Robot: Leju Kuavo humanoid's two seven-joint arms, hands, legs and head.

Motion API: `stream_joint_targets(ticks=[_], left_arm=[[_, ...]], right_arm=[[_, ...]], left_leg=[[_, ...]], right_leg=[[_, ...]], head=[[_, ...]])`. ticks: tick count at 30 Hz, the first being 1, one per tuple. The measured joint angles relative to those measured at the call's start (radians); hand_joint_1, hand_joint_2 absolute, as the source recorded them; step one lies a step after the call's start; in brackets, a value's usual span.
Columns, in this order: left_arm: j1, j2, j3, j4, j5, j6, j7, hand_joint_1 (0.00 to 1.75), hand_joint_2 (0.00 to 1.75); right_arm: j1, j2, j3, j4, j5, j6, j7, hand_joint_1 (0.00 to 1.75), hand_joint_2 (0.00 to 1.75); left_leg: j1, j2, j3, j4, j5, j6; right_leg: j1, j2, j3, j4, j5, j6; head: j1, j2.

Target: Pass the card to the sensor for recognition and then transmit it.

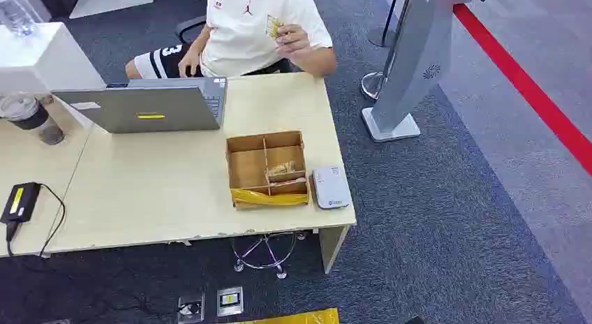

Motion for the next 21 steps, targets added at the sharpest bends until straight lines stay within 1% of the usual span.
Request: stream_joint_targets(ticks=[2, 5, 8, 10, 12, 14, 17, 19, 21], left_arm=[[0.0, -0.003, 0.0, 0.0, -0.003, 0.007, -0.022, 0.0, 1.75], [0.0, -0.004, 0.0, 0.0, -0.008, 0.031, -0.079, 0.0, 1.75], [0.0, -0.004, 0.001, 0.0, 0.0, 0.047, -0.131, 0.0, 1.75], [0.0, -0.005, 0.001, 0.0, 0.003, 0.042, -0.159, 0.0, 1.75], [0.0, -0.006, 0.001, 0.0, 0.001, 0.019, -0.179, 0.0, 1.75], [0.0, -0.005, 0.001, 0.0, -0.003, -0.002, -0.184, 0.0, 1.75], [0.0, 0.0, 0.001, 0.0, -0.005, -0.008, -0.181, 0.0, 1.75], [-0.001, 0.005, 0.001, 0.0, -0.001, 0.003, -0.162, 0.0, 1.75], [-0.001, 0.009, 0.001, 0.0, 0.003, 0.011, -0.141, 0.0, 1.75]], right_arm=[[0.0, -0.008, 0.0, 0.0, 0.003, -0.002, -0.019, 0.0, 1.75], [0.0, -0.015, 0.0, 0.0, 0.002, -0.014, -0.066, 0.0, 1.75], [-0.003, -0.018, -0.005, 0.0, -0.025, -0.044, -0.113, 0.0, 1.75], [-0.013, -0.02, -0.011, 0.0, -0.061, -0.066, -0.134, 0.0, 1.75], [-0.029, -0.025, -0.029, 0.0, -0.103, -0.106, -0.163, 0.0, 1.75], [-0.045, -0.032, -0.047, 0.0, -0.147, -0.132, -0.205, 0.0, 1.75], [-0.074, -0.049, -0.085, -0.006, -0.205, -0.136, -0.277, 0.0, 1.75], [-0.098, -0.065, -0.111, -0.013, -0.241, -0.143, -0.318, 0.0, 1.75], [-0.12, -0.082, -0.14, -0.034, -0.284, -0.176, -0.38, 0.0, 1.75]], left_leg=[[0.0, 0.0, 0.0, 0.0, 0.0, 0.0], [0.0, 0.0, 0.0, 0.0, 0.0, 0.0], [0.0, 0.0, 0.0, 0.0, 0.0, 0.0], [0.0, 0.0, 0.0, 0.0, 0.0, 0.0], [0.0, 0.0, 0.0, 0.0, 0.0, 0.0], [0.0, 0.0, 0.0, 0.0, 0.0, 0.0], [-0.001, 0.0, 0.0, 0.0, 0.001, 0.0], [-0.001, 0.0, 0.0, 0.0, 0.001, 0.0], [-0.001, 0.0, 0.0, 0.0, 0.001, 0.0]], right_leg=[[0.0, 0.0, 0.0, 0.0, 0.0, 0.0], [0.0, 0.0, 0.0, 0.0, 0.0, 0.0], [0.0, 0.0, 0.001, 0.0, 0.0, 0.0], [0.0, 0.0, 0.001, 0.0, 0.0, 0.0], [0.0, 0.0, 0.001, 0.0, 0.0, 0.0], [0.0, 0.0, 0.001, 0.0, 0.0, 0.0], [-0.001, 0.0, 0.002, 0.0, 0.001, 0.001], [-0.001, 0.0, 0.001, 0.0, 0.001, 0.001], [-0.001, 0.0, 0.002, 0.0, 0.001, 0.001]], head=[[0.0, 0.0], [0.0, 0.0], [0.0, 0.0], [0.0, 0.0], [0.0, 0.0], [0.0, 0.0], [0.0, 0.0], [0.0, 0.0], [0.0, 0.0]])
